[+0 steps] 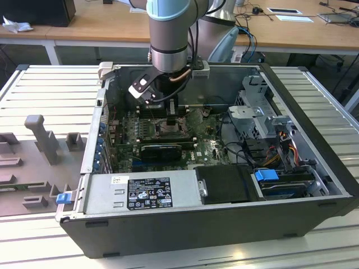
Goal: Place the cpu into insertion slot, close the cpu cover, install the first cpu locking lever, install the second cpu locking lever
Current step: 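Place the cpu into insertion slot, then close the cpu cover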
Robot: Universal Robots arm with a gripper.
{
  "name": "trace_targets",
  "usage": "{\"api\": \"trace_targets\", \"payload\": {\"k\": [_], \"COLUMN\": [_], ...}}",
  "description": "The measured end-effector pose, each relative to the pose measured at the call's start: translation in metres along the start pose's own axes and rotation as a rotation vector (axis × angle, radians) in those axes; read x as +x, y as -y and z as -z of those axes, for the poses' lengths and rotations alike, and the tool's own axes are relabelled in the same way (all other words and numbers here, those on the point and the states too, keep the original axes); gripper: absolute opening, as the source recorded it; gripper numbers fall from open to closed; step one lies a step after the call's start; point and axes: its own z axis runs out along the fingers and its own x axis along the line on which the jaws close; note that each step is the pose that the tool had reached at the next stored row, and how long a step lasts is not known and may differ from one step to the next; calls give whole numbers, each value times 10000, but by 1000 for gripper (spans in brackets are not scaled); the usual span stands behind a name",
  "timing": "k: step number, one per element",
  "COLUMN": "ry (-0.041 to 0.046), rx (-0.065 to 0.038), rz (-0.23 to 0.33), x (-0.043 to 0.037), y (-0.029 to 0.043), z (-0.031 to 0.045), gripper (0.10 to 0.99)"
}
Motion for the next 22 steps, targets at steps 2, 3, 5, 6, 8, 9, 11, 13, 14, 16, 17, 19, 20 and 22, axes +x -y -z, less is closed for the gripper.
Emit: {"api": "trace_targets", "payload": {"k": [2,3,5,6,8,9,11,13,14,16,17,19,20,22], "ry": [-2,-3,-2,-4,2,2,5,2,0,3,3,2,2,2], "rx": [-2,-2,-1,-2,3,4,8,7,6,9,8,7,7,7], "rz": [-1,0,-1,-2,-5,-6,-4,-6,-9,-9,-12,-13,-13,-14], "x": [1,1,1,1,0,1,1,2,2,1,1,2,3,3], "y": [-1,-1,-2,-2,-18,-40,-87,-90,-90,-113,-132,-135,-142,-148], "z": [7,11,22,22,22,20,21,56,56,55,54,92,195,286], "gripper": [106,106,106,106,106,106,106,106,106,106,106,106,106,106]}}
